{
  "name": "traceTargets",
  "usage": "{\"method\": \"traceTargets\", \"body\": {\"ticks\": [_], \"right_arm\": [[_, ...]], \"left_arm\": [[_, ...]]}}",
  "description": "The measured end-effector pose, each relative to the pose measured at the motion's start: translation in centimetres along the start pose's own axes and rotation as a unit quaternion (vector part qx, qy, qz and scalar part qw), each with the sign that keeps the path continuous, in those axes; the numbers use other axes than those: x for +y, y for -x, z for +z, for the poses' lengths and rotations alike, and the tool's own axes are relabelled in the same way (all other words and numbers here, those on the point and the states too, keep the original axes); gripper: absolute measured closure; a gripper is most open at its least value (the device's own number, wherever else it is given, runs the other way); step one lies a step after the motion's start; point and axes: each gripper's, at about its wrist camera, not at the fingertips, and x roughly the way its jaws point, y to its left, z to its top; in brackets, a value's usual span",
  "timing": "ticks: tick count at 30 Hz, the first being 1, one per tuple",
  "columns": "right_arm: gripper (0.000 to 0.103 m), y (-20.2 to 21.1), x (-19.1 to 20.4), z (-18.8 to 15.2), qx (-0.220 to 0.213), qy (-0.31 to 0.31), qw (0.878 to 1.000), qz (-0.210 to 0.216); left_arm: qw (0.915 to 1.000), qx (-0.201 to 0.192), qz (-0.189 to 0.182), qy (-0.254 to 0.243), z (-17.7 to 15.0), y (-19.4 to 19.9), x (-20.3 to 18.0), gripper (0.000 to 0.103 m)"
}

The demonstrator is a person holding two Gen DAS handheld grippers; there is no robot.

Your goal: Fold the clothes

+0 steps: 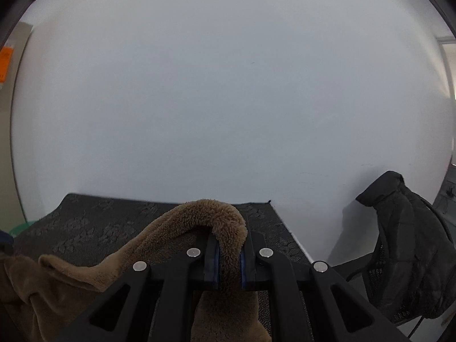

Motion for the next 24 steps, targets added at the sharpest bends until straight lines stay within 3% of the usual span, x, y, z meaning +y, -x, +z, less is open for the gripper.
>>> {"method": "traceTargets", "body": {"ticks": [4,10,17,20,24], "right_arm": [[0.093,1.8,-2.6,1.3,-0.043,-0.034,0.997,-0.046],[0.093,0.0,-4.3,0.1,-0.005,-0.052,0.997,-0.056],[0.093,-0.7,-5.8,-1.3,0.013,-0.079,0.995,-0.055],[0.093,-0.4,-6.2,-1.6,0.002,-0.088,0.995,-0.052],[0.093,1.0,-7.7,-1.9,-0.017,-0.129,0.99,-0.061]], "left_arm": [[0.9982,0.023,-0.055,0.0,0.2,-2.2,-0.8,0.0],[0.9972,0.041,-0.043,-0.046,1.5,-4.7,-4.2,0.0],[0.9799,0.156,-0.108,-0.061,0.5,-10.3,-7.4,0.001],[0.98,0.155,-0.102,-0.07,-0.1,-10.5,-8.3,0.001],[0.9727,0.156,-0.171,-0.02,-0.2,-9.7,-7.8,0.006]]}}
